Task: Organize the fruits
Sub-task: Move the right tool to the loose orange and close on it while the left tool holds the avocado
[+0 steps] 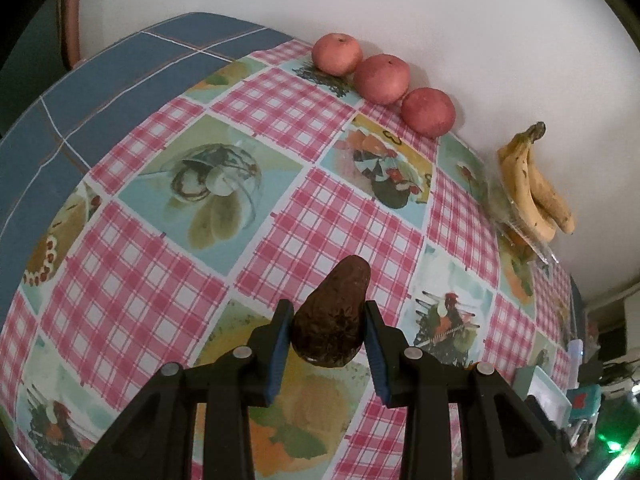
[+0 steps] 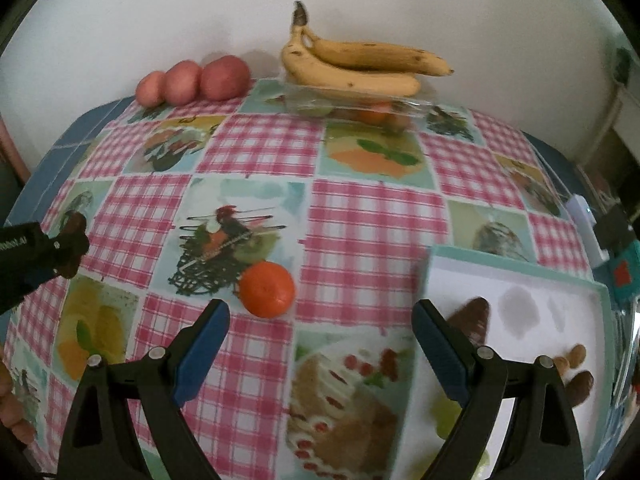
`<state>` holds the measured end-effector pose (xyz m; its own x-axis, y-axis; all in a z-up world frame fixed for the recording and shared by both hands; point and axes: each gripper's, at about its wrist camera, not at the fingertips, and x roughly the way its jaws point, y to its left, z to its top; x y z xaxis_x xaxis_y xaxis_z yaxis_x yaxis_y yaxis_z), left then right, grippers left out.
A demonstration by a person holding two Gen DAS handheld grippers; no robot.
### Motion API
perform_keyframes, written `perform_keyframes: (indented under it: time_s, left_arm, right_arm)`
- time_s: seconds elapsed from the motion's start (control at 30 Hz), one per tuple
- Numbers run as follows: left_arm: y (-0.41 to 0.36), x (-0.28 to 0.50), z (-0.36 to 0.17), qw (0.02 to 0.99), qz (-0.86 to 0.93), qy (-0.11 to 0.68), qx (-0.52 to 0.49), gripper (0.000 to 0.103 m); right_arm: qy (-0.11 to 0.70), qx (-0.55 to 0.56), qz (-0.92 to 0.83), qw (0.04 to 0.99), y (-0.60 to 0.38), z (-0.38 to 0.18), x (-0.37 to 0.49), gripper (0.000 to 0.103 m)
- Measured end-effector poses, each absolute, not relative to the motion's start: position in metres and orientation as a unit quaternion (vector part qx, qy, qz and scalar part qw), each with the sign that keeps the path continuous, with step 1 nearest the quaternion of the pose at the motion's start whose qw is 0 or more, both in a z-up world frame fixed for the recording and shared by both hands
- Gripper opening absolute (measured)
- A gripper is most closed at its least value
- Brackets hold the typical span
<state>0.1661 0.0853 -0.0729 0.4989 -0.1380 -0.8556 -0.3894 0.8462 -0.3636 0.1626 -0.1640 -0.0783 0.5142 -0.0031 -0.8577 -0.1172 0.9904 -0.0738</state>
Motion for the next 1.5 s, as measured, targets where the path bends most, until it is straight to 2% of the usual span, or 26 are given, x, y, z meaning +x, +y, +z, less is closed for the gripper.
perform_keyframes:
  time_s: [0.47,1.0,1.1,1.17,1.2,1.27,1.3,1.5]
  left_arm:
    - [0.094,0.166,-0.075,0.819,0.08,0.497,-0.275,0.037]
    - [0.096,0.166,-0.074,0.82,0.079,0.496,-0.273,0.037]
    - [0.096,0.166,-0.075,0.82,0.079,0.496,-0.274,0.037]
    - [0.095,0.166,-0.075,0.819,0.077,0.497,-0.274,0.037]
    - [0.095,0.166,-0.075,0.819,0.076,0.498,-0.274,0.037]
    - [0.093,0.166,-0.074,0.82,0.074,0.497,-0.273,0.037]
    - [0.092,0.166,-0.073,0.821,0.069,0.496,-0.273,0.037]
    - [0.084,0.165,-0.062,0.827,0.05,0.493,-0.265,0.037]
  right_arm:
    - [0.528,-0.075,0.048,0.844,-0.135,-0.115,0.172,0.093]
    - [0.525,-0.036,0.033,0.85,-0.139,-0.118,0.179,0.091]
    - [0.518,-0.032,0.03,0.854,-0.141,-0.115,0.18,0.079]
    - [0.515,-0.033,0.029,0.856,-0.141,-0.112,0.181,0.061]
    - [0.513,-0.033,0.029,0.857,-0.14,-0.111,0.181,0.056]
    - [0.511,-0.035,0.034,0.858,-0.14,-0.11,0.181,0.041]
    - [0.511,-0.033,0.035,0.858,-0.141,-0.109,0.18,0.037]
    - [0.508,-0.012,0.041,0.861,-0.15,-0.099,0.175,0.037]
